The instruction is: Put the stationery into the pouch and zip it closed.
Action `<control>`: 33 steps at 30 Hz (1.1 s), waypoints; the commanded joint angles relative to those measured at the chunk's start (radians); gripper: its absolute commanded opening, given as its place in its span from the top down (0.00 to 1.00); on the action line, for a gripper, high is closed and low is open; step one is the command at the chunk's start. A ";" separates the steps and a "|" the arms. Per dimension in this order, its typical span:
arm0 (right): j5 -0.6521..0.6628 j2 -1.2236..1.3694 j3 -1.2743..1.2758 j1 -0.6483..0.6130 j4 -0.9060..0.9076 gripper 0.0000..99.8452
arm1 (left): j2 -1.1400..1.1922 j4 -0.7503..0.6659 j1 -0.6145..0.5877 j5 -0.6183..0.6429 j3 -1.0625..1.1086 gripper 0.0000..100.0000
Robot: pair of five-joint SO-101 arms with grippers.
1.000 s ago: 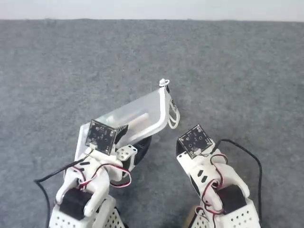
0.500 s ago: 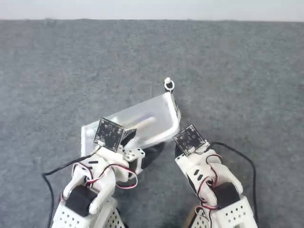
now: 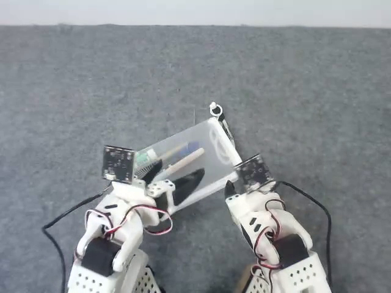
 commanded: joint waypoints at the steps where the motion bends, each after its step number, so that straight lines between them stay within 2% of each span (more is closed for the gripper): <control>1: -0.097 -0.010 0.021 0.005 -0.004 0.89 | -0.015 -0.092 -0.046 0.014 0.019 0.66; 4: -0.106 -0.019 0.021 0.004 0.058 0.89 | -0.015 -0.178 -0.052 0.009 0.082 0.70; 7: -0.107 -0.019 0.021 0.002 0.127 0.89 | -0.015 -0.290 -0.052 0.003 0.145 0.81; 10: -0.107 -0.019 0.021 0.005 0.154 0.89 | -0.009 -0.396 -0.046 -0.094 0.203 0.92; 12: -0.107 -0.019 0.021 0.005 0.162 0.89 | -0.012 -0.400 -0.046 -0.155 0.199 0.98; 18: -0.107 -0.019 0.021 0.005 0.166 0.89 | -0.011 -0.341 -0.029 -0.152 0.200 0.97; 22: -0.107 -0.019 0.021 0.005 0.168 1.00 | -0.011 -0.288 -0.008 -0.153 0.200 0.97; 24: -0.110 -0.019 0.021 0.015 0.202 0.97 | -0.011 -0.273 -0.009 -0.153 0.200 0.97; 33: -0.146 -0.019 0.021 0.091 0.334 0.99 | -0.009 -0.078 -0.015 -0.155 0.200 0.98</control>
